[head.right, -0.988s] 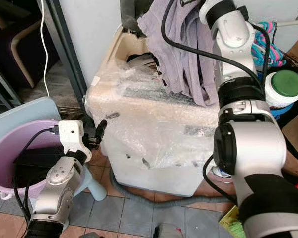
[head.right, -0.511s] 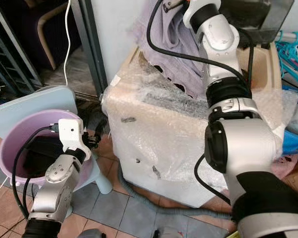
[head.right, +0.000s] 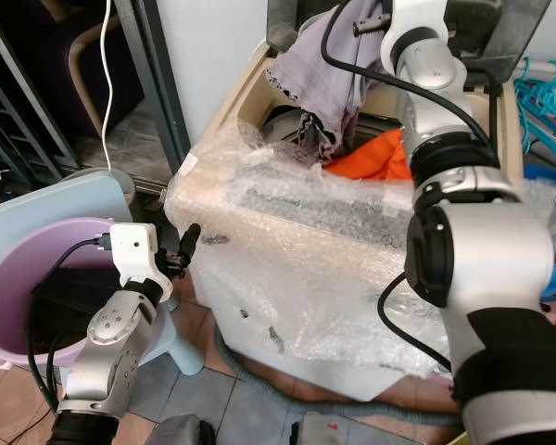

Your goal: Clothes washing

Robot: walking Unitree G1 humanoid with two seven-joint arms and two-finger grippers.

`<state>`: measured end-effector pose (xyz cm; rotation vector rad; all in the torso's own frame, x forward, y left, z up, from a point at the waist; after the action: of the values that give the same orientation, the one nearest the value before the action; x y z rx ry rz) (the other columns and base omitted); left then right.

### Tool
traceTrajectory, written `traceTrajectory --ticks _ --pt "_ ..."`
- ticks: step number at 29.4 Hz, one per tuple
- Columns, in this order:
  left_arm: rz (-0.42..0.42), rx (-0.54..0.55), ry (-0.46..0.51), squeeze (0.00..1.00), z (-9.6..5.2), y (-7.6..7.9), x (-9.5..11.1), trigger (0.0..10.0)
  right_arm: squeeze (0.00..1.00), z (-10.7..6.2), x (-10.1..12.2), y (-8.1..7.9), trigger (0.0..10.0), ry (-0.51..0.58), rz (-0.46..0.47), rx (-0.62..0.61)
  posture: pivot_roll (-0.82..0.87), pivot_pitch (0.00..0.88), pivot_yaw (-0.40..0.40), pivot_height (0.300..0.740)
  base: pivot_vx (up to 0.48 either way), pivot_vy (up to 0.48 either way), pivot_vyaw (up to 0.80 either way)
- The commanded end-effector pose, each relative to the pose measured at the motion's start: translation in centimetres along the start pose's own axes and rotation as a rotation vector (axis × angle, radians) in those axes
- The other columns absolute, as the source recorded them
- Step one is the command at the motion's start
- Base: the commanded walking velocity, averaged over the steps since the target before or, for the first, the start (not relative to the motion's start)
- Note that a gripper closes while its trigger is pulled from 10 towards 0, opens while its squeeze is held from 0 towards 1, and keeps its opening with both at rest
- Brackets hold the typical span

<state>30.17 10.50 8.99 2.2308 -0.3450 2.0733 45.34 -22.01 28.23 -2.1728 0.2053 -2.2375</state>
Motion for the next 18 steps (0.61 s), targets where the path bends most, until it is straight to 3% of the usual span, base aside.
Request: traceTrajectory --ticks 1,4,7,9,10,13,18 --pt "0.011 0.019 -0.017 0.0 -0.2 -0.6 -0.3 10.0 1.0 0.1 -0.6 -1.0 10.0 -0.057 0.069 0.052 -0.03 0.033 -0.023 0.74 0.0 0.0 0.0" --pt "0.013 0.021 -0.02 0.0 -0.1 -0.6 -0.4 10.0 1.0 0.0 -1.0 -1.0 10.0 -0.08 0.056 0.084 -0.03 0.032 -0.024 0.74 0.0 0.0 0.0" --pt "0.015 0.024 -0.022 0.0 -0.1 -0.7 -0.4 10.0 1.0 -0.1 -0.8 -1.5 10.0 -0.089 -0.023 0.166 -0.03 0.032 -0.021 0.74 0.0 0.0 0.0" --pt "0.019 0.019 -0.022 0.0 0.0 -0.6 -0.3 10.0 1.0 -0.4 -0.6 -2.1 10.0 -0.095 -0.19 0.274 -0.04 0.031 -0.013 0.74 0.0 0.0 0.0" --pt "0.019 0.019 -0.022 0.0 0.0 -0.6 -0.3 10.0 1.0 -0.4 -0.6 -2.1 10.0 -0.095 -0.19 0.274 -0.04 0.031 -0.013 0.74 0.0 0.0 0.0" --pt "0.024 0.012 -0.022 0.0 0.1 -0.6 -0.3 10.0 1.0 -0.4 0.2 -0.5 10.0 -0.078 -0.338 0.225 -0.04 0.029 -0.011 0.74 0.0 0.0 0.0" --pt "0.029 0.018 -0.021 0.0 0.2 -0.7 -0.3 10.0 1.0 -0.4 2.6 -0.6 10.0 0.061 -0.23 0.214 -0.03 0.025 -0.015 0.74 0.0 0.0 0.0"
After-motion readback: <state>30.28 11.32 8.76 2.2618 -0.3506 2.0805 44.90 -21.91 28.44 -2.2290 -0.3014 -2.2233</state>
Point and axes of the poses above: a point about 5 cm out from each wrist's last joint towards the gripper, its own z axis pointing out of the wrist towards the gripper, its own x axis along the axis of the wrist's last joint, y = z × x, the point moved 3 cm from there along z, pointing out of the wrist towards the gripper, and after that the axes turned 13 degrees about z, right-handed, at the moved point
